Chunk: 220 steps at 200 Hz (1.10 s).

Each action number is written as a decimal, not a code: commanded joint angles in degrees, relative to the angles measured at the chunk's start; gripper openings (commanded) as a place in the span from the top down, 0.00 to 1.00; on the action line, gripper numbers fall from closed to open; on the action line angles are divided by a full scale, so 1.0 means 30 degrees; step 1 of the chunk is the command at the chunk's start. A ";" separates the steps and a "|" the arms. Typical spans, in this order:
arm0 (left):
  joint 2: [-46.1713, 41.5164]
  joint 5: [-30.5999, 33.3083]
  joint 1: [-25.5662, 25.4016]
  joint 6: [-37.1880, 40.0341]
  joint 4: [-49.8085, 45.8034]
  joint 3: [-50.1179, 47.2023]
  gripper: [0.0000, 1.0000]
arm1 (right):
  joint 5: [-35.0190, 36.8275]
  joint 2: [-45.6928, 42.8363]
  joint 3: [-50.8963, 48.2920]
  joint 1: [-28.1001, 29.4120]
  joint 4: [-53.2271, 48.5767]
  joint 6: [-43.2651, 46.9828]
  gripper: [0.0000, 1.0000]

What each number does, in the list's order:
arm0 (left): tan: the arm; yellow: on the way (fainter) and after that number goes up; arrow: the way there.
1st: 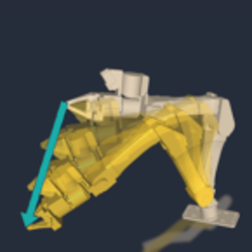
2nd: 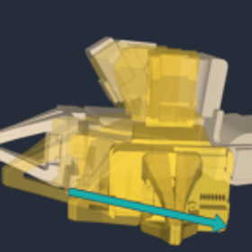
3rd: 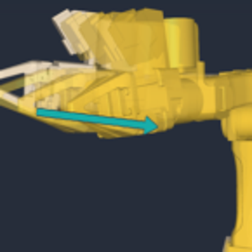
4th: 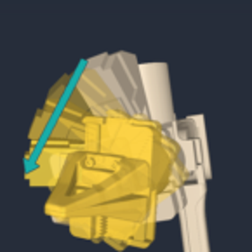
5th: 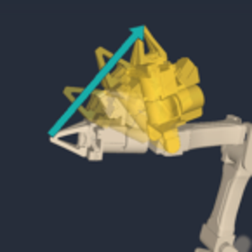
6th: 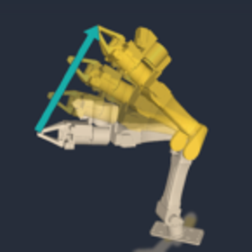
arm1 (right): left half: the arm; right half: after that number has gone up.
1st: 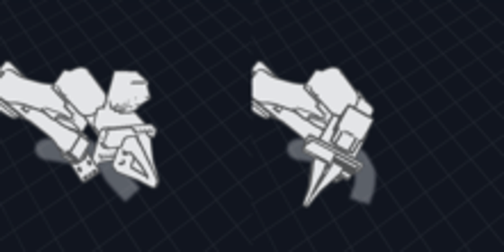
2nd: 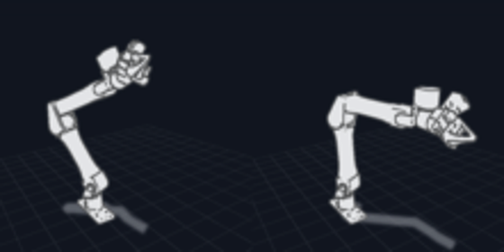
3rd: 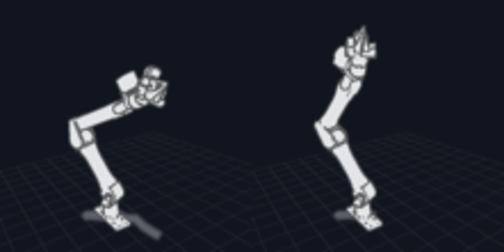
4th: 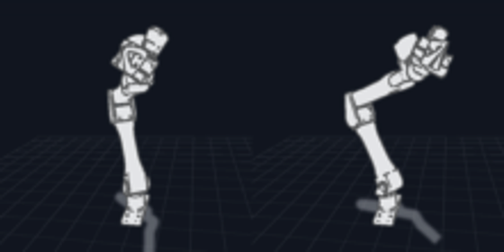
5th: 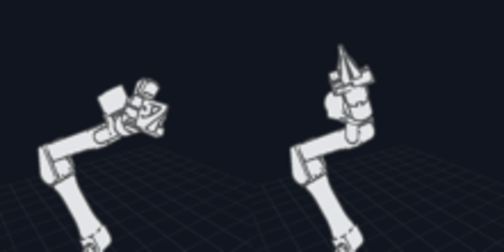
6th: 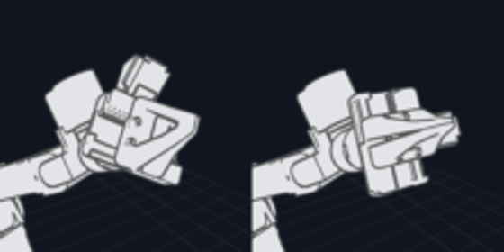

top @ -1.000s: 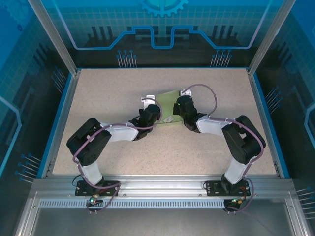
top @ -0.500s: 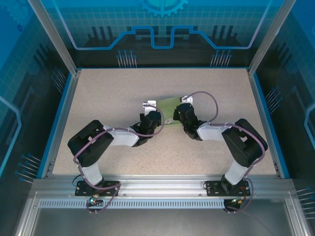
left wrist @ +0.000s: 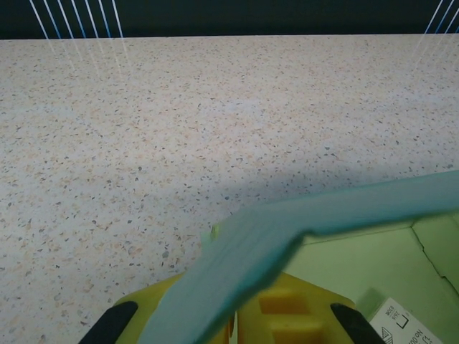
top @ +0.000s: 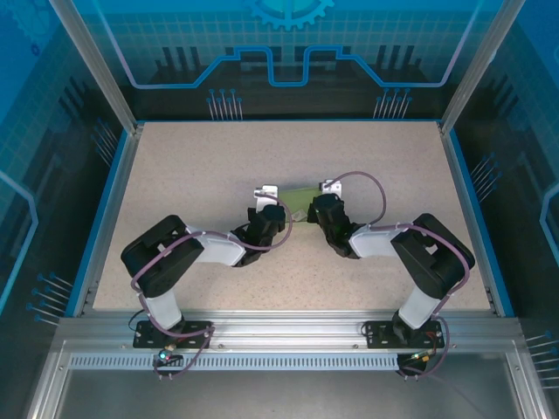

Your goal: Fold the paper box

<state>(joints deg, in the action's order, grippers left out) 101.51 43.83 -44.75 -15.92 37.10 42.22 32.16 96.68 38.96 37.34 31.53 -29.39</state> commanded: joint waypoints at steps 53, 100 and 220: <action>-0.1357 0.0371 -0.0178 0.0205 0.0490 -0.0923 0.81 | 0.1010 -0.0033 -0.1019 0.0591 -0.0245 0.0008 0.97; -0.2491 0.0034 -0.0178 0.0005 0.0233 -0.1581 0.68 | 0.1392 0.0031 -0.1020 0.0734 -0.0503 0.0209 1.00; -0.8711 -0.4380 0.0811 -0.0051 -0.6547 -0.0737 0.36 | 0.1920 0.0017 -0.0191 0.0999 -0.1390 0.0972 1.00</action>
<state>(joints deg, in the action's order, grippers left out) 79.29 36.27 -44.23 -16.43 25.67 36.25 37.08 96.64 37.98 39.40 31.51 -26.96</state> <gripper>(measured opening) 0.630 0.053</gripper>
